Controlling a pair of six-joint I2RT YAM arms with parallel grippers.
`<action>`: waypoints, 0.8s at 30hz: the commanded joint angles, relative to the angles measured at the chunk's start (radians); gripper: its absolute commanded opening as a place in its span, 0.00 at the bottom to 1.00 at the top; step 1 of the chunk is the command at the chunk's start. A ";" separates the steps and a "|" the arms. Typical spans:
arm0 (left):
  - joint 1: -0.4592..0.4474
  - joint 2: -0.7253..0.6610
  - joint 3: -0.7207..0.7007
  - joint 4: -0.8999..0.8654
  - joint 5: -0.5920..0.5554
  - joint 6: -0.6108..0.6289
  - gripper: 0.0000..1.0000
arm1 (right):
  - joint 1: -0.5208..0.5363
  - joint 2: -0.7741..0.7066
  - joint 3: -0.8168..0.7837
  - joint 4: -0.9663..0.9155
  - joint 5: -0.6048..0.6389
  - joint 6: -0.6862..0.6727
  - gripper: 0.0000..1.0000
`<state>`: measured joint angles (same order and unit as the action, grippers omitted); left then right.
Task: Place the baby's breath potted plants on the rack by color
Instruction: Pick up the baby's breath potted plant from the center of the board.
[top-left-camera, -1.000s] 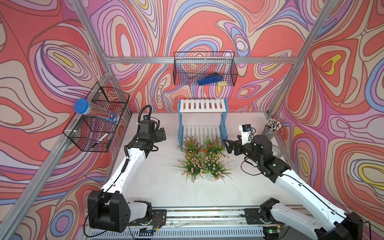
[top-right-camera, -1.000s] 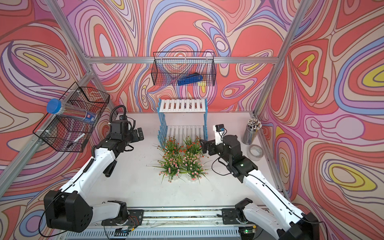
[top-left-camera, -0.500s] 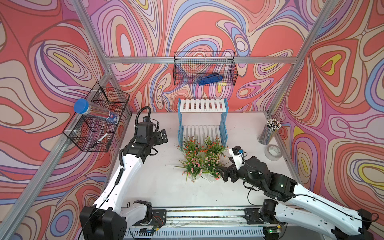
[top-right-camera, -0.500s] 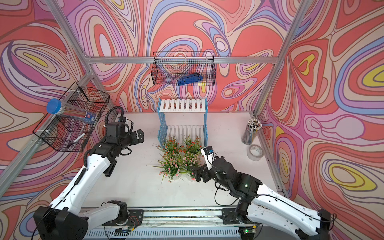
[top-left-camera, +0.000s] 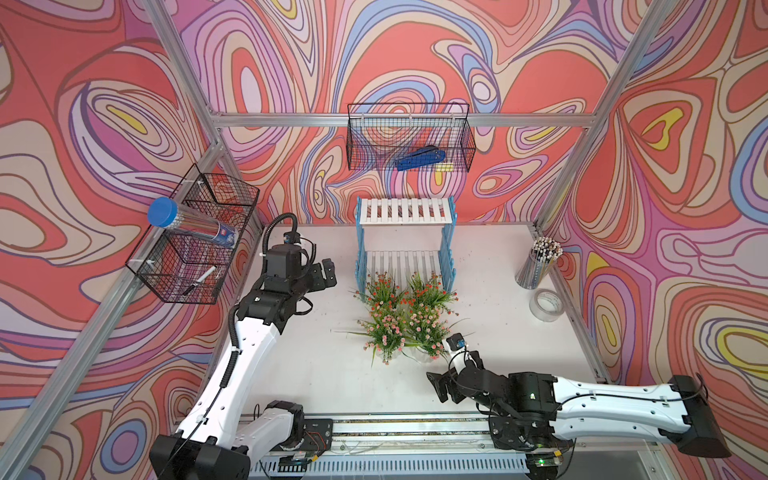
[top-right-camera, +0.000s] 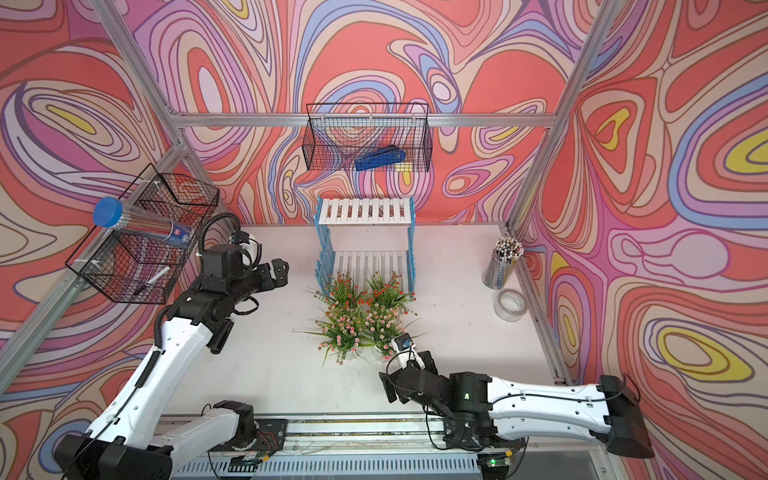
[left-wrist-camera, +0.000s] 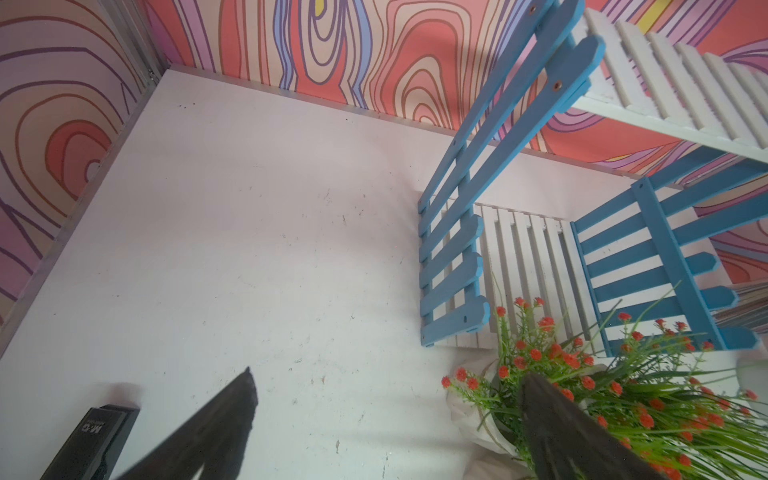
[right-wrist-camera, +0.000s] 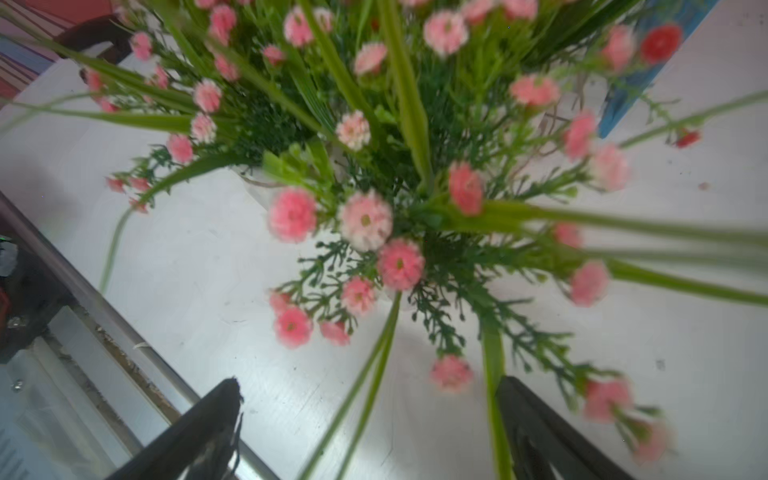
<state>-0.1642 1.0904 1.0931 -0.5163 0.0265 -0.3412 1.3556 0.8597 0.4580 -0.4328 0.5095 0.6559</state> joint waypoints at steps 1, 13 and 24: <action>-0.004 -0.022 0.023 -0.034 0.048 -0.008 1.00 | 0.035 0.040 -0.045 0.128 0.063 0.070 0.98; -0.021 -0.052 -0.004 -0.037 0.059 -0.027 1.00 | 0.033 0.244 -0.159 0.503 0.193 0.055 0.98; -0.028 -0.055 -0.008 -0.029 0.059 -0.031 1.00 | 0.034 0.156 -0.224 0.478 0.287 0.029 0.98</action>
<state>-0.1848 1.0473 1.0927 -0.5327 0.0788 -0.3531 1.3849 1.0203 0.2497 0.0113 0.7464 0.7181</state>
